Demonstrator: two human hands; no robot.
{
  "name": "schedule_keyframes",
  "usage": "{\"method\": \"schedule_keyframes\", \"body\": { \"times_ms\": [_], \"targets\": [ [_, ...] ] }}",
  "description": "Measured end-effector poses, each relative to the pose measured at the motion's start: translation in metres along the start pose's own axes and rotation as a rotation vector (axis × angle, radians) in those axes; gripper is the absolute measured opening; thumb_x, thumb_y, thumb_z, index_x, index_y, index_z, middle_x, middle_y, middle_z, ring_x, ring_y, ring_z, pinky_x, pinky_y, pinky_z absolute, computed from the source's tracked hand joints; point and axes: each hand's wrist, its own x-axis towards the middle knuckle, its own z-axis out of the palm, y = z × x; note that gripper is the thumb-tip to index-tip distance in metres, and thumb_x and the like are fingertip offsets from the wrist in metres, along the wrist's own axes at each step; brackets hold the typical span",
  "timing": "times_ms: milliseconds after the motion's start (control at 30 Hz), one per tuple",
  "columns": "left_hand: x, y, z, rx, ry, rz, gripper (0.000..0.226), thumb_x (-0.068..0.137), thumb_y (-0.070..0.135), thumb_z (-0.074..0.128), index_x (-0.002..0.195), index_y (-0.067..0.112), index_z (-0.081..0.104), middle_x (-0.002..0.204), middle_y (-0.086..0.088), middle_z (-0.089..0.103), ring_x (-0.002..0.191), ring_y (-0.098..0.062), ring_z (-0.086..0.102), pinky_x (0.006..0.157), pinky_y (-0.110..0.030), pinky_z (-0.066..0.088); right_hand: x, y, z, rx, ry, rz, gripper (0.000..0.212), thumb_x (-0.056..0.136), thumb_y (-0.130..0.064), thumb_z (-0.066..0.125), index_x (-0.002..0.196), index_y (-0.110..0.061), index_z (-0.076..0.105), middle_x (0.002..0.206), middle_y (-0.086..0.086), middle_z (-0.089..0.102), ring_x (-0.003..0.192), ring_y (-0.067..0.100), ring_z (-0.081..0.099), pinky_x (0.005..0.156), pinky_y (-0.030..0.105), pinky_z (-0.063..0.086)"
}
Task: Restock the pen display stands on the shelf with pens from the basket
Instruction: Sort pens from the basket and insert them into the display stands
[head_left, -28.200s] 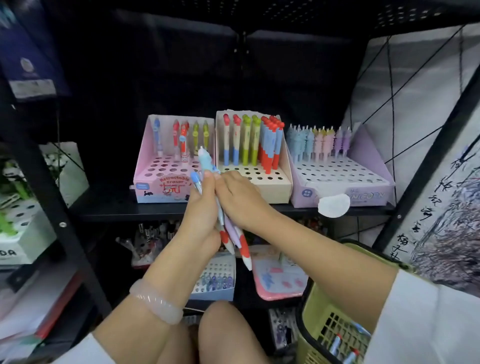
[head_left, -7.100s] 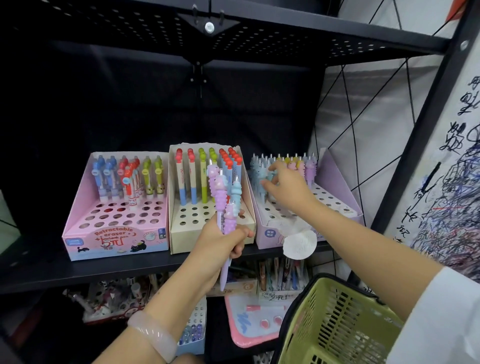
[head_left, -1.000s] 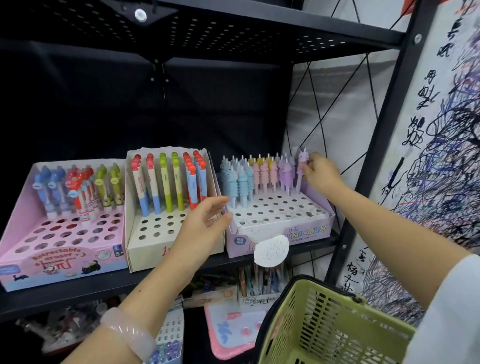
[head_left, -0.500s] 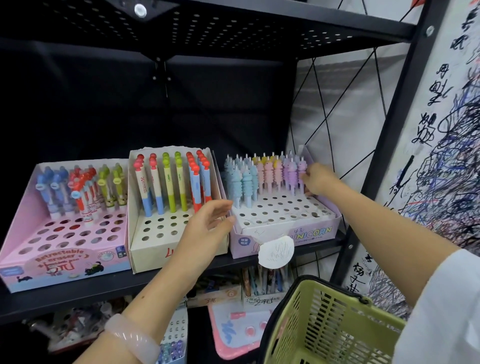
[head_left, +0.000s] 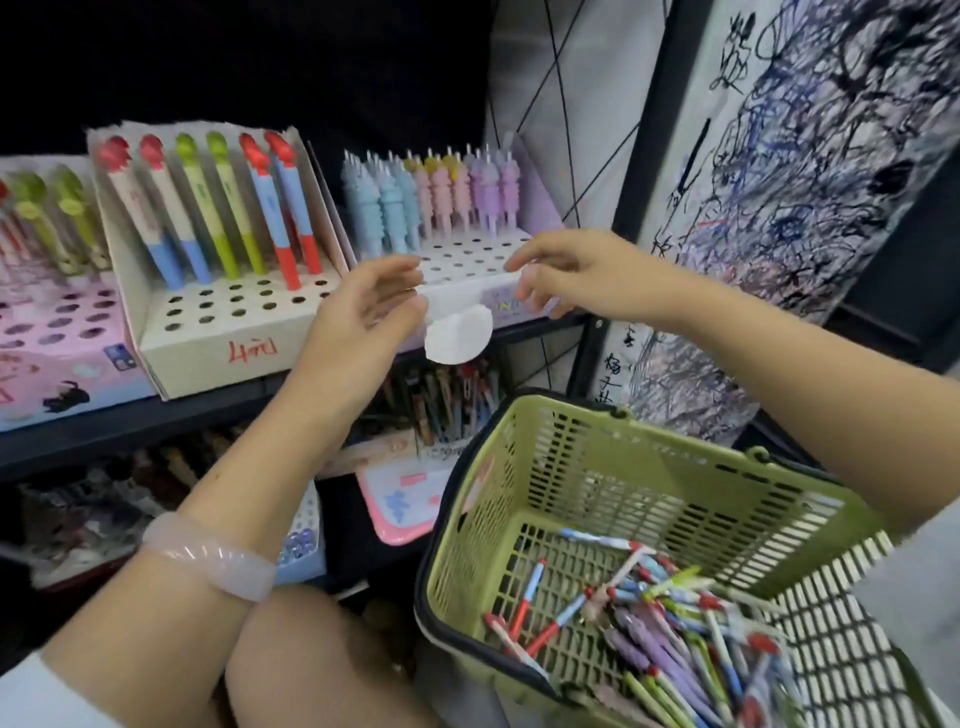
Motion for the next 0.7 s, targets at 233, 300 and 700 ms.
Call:
{"method": "schedule_keyframes", "body": {
  "times_ms": [233, 300, 700],
  "targets": [
    [-0.055, -0.051, 0.054, -0.010, -0.276, -0.183, 0.028, 0.092, 0.003, 0.051, 0.116, 0.016, 0.052, 0.120, -0.005, 0.057, 0.100, 0.003, 0.054, 0.092, -0.009, 0.041, -0.091, 0.118, 0.094, -0.392, -0.460, 0.200, 0.030, 0.098, -0.021, 0.046, 0.123, -0.010, 0.057, 0.119, 0.006, 0.063, 0.101, 0.017, 0.059, 0.086, 0.021, 0.042],
    [-0.069, -0.069, 0.065, 0.039, -0.363, -0.250, 0.028, 0.092, 0.004, 0.052, 0.115, 0.020, 0.051, 0.119, -0.001, 0.057, 0.106, -0.005, 0.053, 0.100, -0.019, 0.040, -0.112, 0.156, 0.119, -0.477, -0.557, 0.321, 0.027, 0.096, -0.017, 0.046, 0.115, -0.006, 0.061, 0.117, 0.012, 0.064, 0.101, 0.024, 0.060, 0.087, 0.031, 0.044],
    [-0.088, -0.098, 0.083, 0.380, -0.525, -0.132, 0.031, 0.093, 0.022, 0.054, 0.123, 0.027, 0.054, 0.120, 0.014, 0.056, 0.111, 0.002, 0.050, 0.095, -0.012, 0.033, -0.190, 0.220, 0.192, -1.129, -0.724, 0.492, 0.043, 0.094, -0.044, 0.040, 0.130, -0.021, 0.044, 0.129, 0.008, 0.051, 0.119, 0.031, 0.046, 0.102, 0.052, 0.027]
  ]
}}
